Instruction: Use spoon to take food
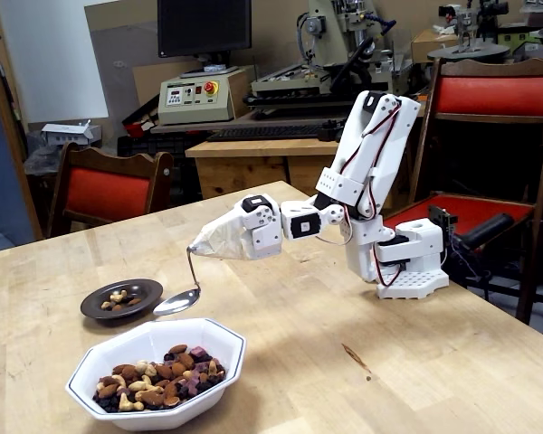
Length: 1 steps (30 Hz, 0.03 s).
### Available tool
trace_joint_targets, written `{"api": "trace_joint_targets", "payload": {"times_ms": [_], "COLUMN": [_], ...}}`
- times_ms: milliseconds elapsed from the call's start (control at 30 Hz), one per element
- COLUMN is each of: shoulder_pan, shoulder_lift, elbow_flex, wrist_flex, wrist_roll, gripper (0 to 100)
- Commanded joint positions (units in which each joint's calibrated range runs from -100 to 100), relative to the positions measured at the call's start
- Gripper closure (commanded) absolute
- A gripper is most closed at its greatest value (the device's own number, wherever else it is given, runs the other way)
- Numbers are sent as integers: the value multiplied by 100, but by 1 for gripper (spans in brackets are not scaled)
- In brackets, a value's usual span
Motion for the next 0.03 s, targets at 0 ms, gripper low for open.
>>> {"api": "trace_joint_targets", "payload": {"times_ms": [0], "shoulder_pan": [6], "shoulder_lift": [-174], "elbow_flex": [-54], "wrist_flex": [-142], "wrist_roll": [-20], "gripper": [96]}}
